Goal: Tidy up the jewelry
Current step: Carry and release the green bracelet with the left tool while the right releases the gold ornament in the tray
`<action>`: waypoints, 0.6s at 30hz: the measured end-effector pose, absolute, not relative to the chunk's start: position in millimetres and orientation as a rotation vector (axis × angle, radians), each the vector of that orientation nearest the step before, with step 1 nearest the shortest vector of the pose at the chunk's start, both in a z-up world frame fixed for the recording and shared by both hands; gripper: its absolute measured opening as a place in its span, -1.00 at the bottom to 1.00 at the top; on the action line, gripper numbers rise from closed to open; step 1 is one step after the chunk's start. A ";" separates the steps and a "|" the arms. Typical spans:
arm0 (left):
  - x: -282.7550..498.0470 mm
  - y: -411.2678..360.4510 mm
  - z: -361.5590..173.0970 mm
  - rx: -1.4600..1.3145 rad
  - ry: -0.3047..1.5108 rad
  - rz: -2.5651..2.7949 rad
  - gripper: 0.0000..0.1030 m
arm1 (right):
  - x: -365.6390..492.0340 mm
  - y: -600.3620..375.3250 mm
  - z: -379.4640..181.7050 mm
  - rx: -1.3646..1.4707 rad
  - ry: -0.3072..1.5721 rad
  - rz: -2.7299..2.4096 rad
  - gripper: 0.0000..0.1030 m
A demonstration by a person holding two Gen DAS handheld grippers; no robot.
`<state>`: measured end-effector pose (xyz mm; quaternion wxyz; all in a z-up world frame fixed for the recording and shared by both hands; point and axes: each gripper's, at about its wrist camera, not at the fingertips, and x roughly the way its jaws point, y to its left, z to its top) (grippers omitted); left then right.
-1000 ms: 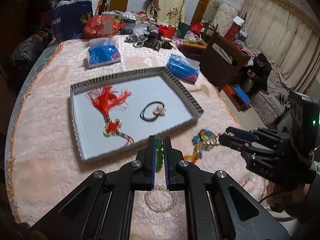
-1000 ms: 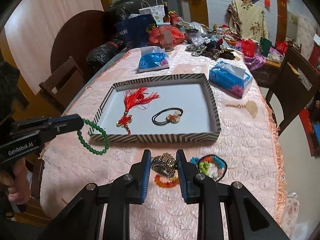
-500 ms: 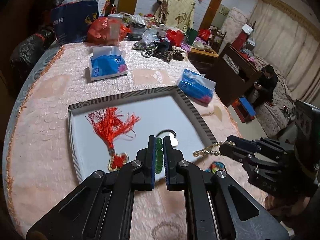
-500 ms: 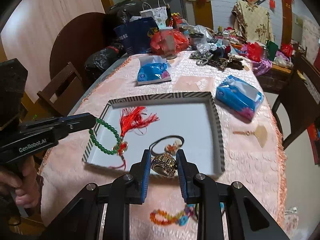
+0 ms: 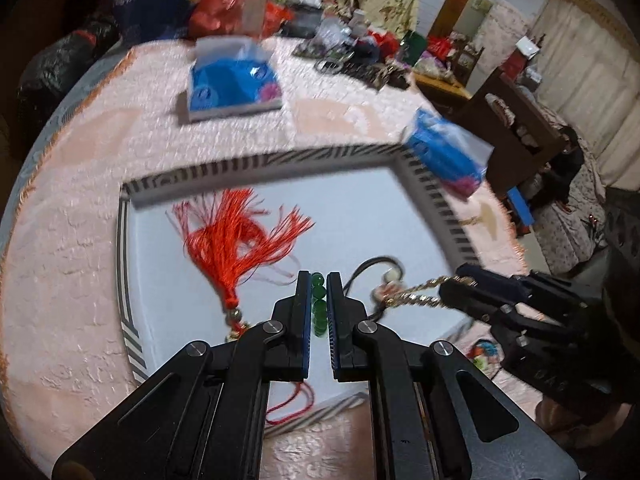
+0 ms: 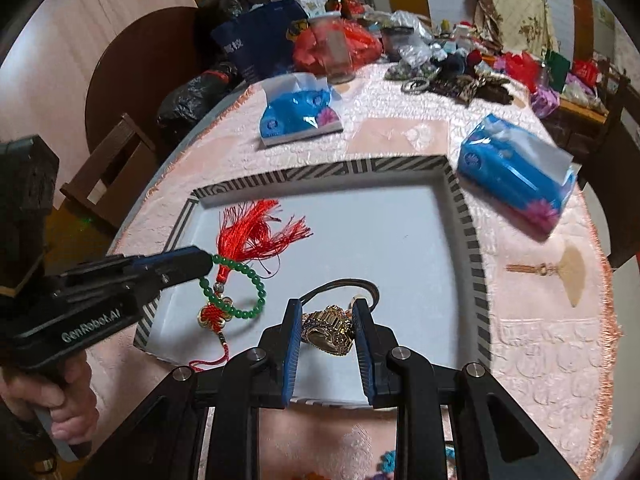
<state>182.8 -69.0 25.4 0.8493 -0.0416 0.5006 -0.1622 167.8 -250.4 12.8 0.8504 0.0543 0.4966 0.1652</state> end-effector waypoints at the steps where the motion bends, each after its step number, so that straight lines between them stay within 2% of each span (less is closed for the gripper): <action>1: 183.1 -68.0 20.1 -0.084 1.064 -0.335 -0.89 | 169.5 -249.7 9.0 0.116 1.053 0.351 -0.53; 18: 185.3 -83.0 -32.1 0.017 1.196 -0.272 -0.89 | 176.9 -245.6 -40.1 0.132 1.170 0.363 -0.53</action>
